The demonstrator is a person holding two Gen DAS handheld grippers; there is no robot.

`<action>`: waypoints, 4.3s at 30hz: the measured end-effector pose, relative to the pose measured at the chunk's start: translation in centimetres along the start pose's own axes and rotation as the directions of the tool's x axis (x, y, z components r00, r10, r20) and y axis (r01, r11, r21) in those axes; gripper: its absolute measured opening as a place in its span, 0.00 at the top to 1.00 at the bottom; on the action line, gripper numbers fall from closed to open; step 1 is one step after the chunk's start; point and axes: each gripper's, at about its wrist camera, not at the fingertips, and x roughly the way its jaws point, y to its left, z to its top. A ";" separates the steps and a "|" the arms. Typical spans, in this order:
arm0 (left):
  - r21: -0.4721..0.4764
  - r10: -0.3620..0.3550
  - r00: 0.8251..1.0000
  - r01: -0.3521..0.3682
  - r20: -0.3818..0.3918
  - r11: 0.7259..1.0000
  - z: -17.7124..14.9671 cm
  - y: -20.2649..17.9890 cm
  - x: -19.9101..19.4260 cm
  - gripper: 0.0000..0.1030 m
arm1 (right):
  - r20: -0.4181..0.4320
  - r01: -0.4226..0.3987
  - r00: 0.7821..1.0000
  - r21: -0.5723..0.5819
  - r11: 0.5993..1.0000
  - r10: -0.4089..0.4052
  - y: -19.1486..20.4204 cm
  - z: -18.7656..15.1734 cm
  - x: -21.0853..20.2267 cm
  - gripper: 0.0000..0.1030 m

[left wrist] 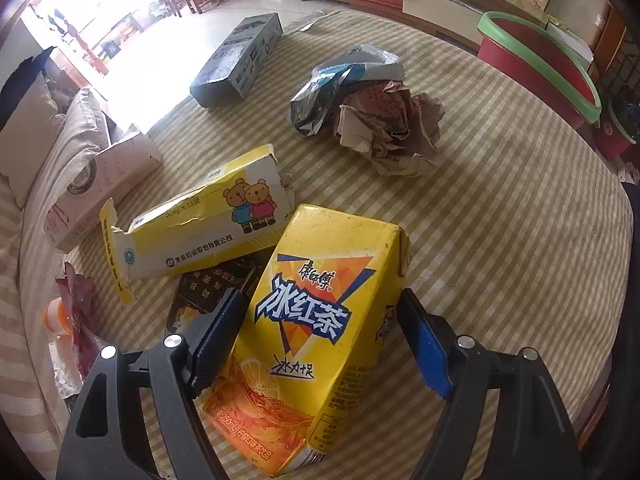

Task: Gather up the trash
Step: 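Grasp the yellow iced-tea carton with the left gripper while the right gripper grasps the blue snack wrapper, then lift the iced-tea carton and snack wrapper and carry both over the red bin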

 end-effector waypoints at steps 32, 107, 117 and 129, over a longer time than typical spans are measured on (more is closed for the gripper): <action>-0.588 0.136 0.984 -0.043 0.114 0.808 -12.1 -4.1 -6.2 0.29 | -0.223 -0.146 0.968 -0.141 0.979 0.112 13.4 10.9 17.0 0.17; -0.632 0.325 0.835 0.036 0.445 0.774 -7.5 -5.3 -19.3 0.34 | 0.151 -0.351 0.912 -0.198 0.915 0.382 11.1 3.3 -5.1 0.84; -0.605 0.323 0.812 0.046 0.487 0.795 -5.4 -6.4 -21.0 0.34 | 0.209 -0.336 0.905 -0.177 0.925 0.369 9.5 4.2 -6.6 0.84; -0.578 0.308 0.797 0.062 0.519 0.814 -3.3 -7.1 -21.7 0.34 | 0.236 -0.312 0.909 -0.161 0.936 0.343 8.5 4.5 -7.2 0.84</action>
